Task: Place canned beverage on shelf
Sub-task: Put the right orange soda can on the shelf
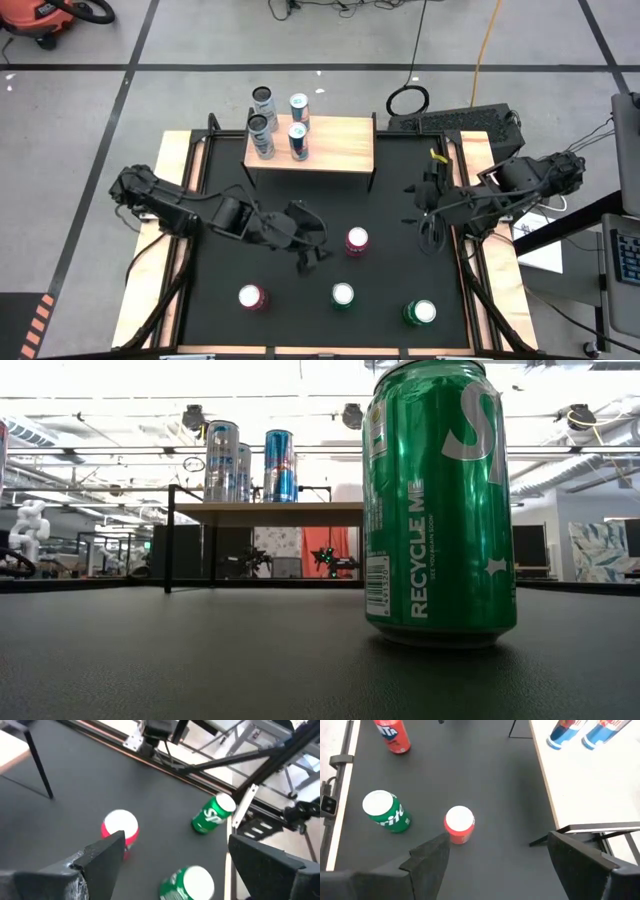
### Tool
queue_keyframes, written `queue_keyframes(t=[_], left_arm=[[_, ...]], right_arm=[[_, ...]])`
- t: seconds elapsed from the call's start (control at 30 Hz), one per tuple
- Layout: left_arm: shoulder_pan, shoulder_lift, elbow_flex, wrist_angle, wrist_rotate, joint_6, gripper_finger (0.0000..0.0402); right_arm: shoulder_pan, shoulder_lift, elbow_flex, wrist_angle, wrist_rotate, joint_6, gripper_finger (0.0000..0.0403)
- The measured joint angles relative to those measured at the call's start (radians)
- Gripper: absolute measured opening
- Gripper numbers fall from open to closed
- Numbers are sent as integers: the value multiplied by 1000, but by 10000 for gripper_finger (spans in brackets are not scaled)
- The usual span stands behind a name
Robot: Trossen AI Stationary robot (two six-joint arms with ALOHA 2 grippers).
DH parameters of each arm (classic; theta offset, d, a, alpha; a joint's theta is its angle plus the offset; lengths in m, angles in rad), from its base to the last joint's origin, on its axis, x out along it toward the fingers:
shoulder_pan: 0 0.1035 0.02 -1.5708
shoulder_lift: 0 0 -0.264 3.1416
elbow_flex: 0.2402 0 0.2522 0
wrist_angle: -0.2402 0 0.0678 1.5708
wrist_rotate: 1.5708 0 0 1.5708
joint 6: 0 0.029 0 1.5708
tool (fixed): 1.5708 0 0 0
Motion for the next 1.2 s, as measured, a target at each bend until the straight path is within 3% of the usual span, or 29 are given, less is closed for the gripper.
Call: queue_keyframes(t=[0.3,0.73,0.93,1.2], left_arm=[[34,28,1,10,-3,187,358],[84,21,0,12,20,61,358],[84,22,0,11,21,67,358],[77,22,0,10,46,60,358]], right_arm=[[-5,6,0,50,-5,191,313],[-27,21,-18,71,3,197,313],[-9,-25,-204,176,-30,251,313],[-9,-143,-531,554,-52,276,313]])
